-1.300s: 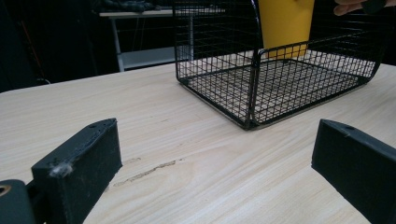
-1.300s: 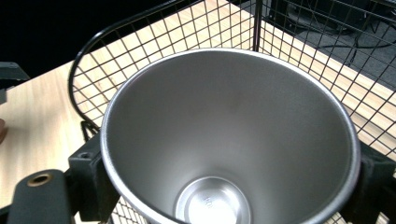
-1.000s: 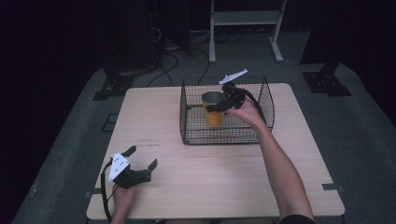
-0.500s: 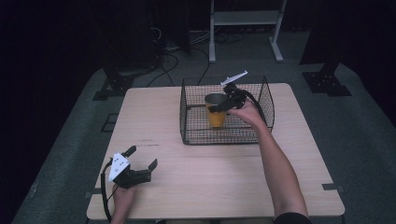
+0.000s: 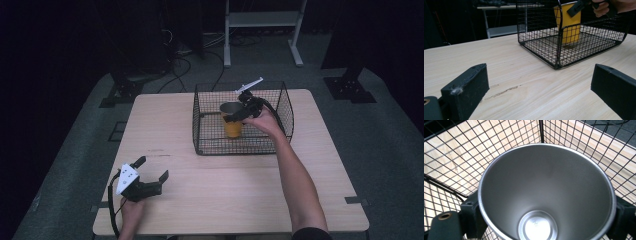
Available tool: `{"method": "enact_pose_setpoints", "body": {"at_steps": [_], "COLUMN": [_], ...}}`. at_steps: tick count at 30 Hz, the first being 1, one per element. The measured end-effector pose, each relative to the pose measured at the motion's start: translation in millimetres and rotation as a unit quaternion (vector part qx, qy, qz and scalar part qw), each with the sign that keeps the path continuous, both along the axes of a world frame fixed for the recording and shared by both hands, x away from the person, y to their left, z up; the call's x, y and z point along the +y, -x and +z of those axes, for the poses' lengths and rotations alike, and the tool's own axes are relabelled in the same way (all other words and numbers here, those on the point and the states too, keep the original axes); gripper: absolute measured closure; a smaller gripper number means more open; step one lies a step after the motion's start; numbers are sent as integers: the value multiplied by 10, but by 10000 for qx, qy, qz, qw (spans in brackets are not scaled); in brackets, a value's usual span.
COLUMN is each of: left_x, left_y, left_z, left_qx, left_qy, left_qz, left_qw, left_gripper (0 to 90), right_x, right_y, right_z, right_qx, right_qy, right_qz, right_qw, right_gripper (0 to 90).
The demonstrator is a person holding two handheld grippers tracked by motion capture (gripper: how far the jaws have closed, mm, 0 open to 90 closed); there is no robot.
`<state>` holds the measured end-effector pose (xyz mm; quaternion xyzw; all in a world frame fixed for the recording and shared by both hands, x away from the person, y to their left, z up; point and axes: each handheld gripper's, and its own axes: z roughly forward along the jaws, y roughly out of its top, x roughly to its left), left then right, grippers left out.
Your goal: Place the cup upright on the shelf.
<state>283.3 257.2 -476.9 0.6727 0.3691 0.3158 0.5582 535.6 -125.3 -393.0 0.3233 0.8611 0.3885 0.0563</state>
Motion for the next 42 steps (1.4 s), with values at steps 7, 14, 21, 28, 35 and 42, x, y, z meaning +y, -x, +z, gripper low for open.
{"method": "enact_pose_setpoints", "body": {"at_steps": [7, 14, 21, 28, 35, 42], "left_x": [-1, -2, -4, -7, -7, -5], "left_y": [0, 1, 2, 3, 2, -1], "left_z": [0, 0, -1, -1, -1, -1], "left_qx": [0, 0, -3, -7, -5, -7], "left_qy": [-2, -1, -1, -18, -21, -4], "left_qz": [-1, -1, -2, -4, 4, 13], "left_qw": [10000, 10000, 10000, 10000, 10000, 10000], "left_gripper": [8, 8, 8, 8, 8, 8], "right_x": [2, -16, -30, -70, -81, -45], "right_y": [-7, 6, 44, 86, 116, 164], "right_z": [-32, -45, -39, -52, -55, -69], "right_qx": [0, -44, -93, -122, -133, -215], "right_qy": [125, 165, 230, 306, 394, 515], "right_qz": [-33, -11, 28, 31, 56, 135], "right_qw": [9999, 9999, 9997, 9995, 9991, 9984], "right_gripper": [122, 121, 109, 87, 62, 26]}}
